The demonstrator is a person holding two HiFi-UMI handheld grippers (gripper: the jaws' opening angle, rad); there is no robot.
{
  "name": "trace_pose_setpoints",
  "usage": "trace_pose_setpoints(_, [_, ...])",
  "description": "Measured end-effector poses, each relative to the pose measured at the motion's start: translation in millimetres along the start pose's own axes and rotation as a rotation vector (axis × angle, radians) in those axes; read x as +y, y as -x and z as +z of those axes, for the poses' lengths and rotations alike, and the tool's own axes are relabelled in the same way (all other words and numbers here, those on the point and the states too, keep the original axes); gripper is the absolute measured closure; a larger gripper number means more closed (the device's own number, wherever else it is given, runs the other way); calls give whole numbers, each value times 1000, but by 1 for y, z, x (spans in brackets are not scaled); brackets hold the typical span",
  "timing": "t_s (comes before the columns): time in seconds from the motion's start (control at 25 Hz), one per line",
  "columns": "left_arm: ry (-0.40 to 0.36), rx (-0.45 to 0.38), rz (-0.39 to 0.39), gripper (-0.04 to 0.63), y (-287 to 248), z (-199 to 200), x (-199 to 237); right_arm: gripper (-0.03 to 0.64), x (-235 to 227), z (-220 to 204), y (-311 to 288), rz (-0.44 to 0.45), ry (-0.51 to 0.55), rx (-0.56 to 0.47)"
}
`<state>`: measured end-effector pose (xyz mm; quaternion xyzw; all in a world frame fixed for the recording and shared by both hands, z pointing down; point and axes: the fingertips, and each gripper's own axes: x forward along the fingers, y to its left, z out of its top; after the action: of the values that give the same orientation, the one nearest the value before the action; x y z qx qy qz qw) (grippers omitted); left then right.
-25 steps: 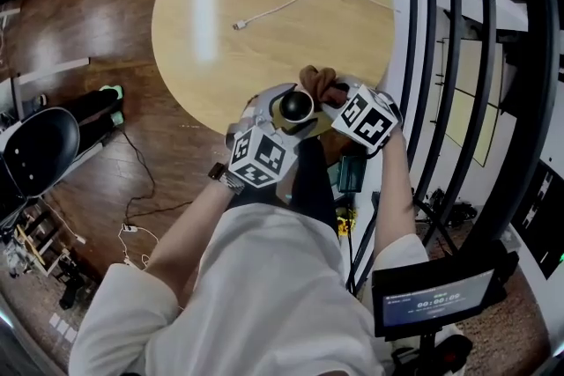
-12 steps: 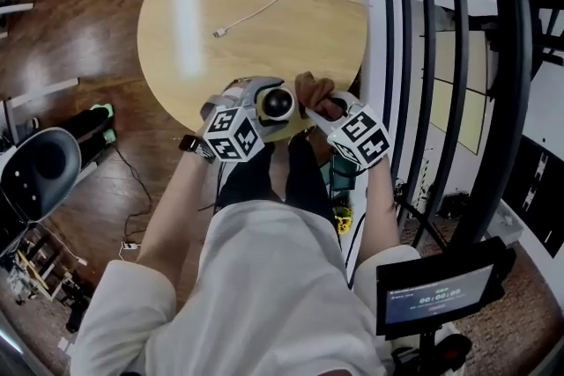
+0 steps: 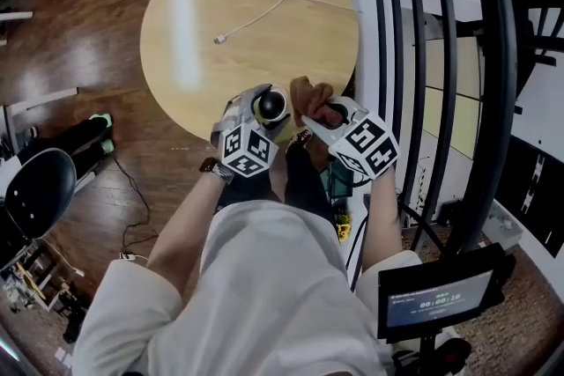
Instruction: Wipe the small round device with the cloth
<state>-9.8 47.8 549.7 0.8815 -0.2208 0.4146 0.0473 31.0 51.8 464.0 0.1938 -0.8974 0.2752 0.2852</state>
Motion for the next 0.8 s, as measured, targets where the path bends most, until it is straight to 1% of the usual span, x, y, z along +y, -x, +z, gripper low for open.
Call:
trace_pose_setpoints(0.08, [76,11,19,238,-4,0,1,515,8,8,-6,68,47,37])
trace_pose_setpoints(0.12, [101,10,15,238,-6,-3,1,515,12,11,-11,102,73,59])
trace_pose_setpoints(0.2, [124,4,4,238,-9,-7,1,515,16,12,-22,146,120,109])
trace_pose_setpoints(0.28, [121,-5,0,238,-7,-6,-1,515,18,14,-30,162,133,145])
trace_pose_setpoints(0.44, [110,-10,-2,238,-3,-4,-1,515,22,18,-43,185,125,210])
trace_pose_setpoints(0.6, [119,-17,-9,238,1,-5,0,515,21,21,-47,213,104,236])
trace_pose_setpoints(0.68, [112,-16,-14,238,3,-5,-2,515,18,22,-45,199,112,244])
trace_pose_setpoints(0.8, [106,-14,-18,238,6,-5,-3,515,12,22,-44,159,170,291])
